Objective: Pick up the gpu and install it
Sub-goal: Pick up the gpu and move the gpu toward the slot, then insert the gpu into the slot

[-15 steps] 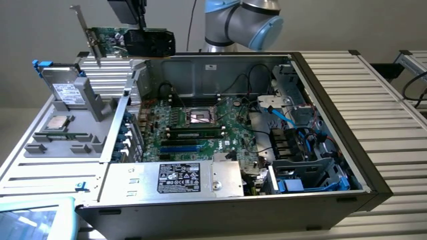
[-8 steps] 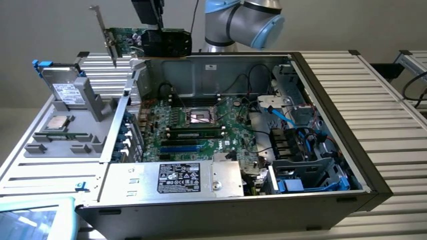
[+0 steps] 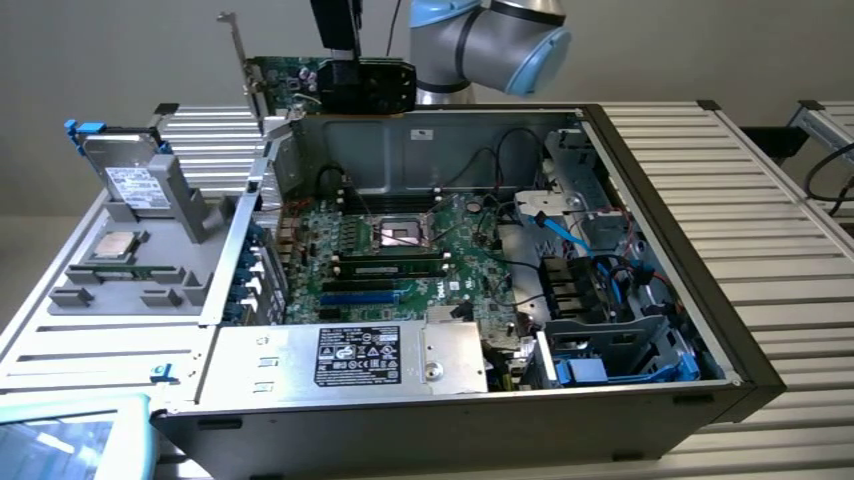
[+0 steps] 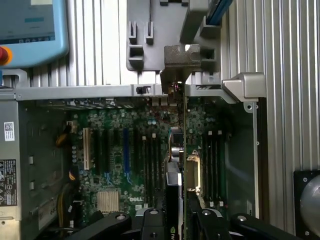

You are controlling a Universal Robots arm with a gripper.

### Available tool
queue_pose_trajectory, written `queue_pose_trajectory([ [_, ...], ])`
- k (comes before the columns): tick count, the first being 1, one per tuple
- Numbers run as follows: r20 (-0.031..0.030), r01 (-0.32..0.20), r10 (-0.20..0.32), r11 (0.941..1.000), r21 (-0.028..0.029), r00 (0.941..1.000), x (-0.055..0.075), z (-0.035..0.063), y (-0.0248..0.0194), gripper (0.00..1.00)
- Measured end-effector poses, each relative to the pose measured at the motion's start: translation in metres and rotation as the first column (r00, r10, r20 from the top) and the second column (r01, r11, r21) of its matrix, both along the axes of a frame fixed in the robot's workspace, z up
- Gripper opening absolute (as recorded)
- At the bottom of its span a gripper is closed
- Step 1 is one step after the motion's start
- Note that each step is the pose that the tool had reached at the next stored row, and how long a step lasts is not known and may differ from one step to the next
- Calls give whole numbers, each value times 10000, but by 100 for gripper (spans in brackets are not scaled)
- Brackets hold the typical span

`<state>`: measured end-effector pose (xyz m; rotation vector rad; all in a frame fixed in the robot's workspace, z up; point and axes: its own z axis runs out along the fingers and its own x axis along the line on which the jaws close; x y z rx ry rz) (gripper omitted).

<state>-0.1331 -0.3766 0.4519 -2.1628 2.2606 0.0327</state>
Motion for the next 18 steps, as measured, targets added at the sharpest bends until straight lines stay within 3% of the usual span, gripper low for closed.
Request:
queue_pose_trajectory([
  [3, -1, -36, 36, 10000, -1, 10000, 60, -1, 0, 27],
  [16, -3, -35, 35, 10000, -1, 10000, 61, -1, 0, 27],
  [18, -4, -36, 36, 10000, -1, 10000, 62, -1, -19, 27],
])
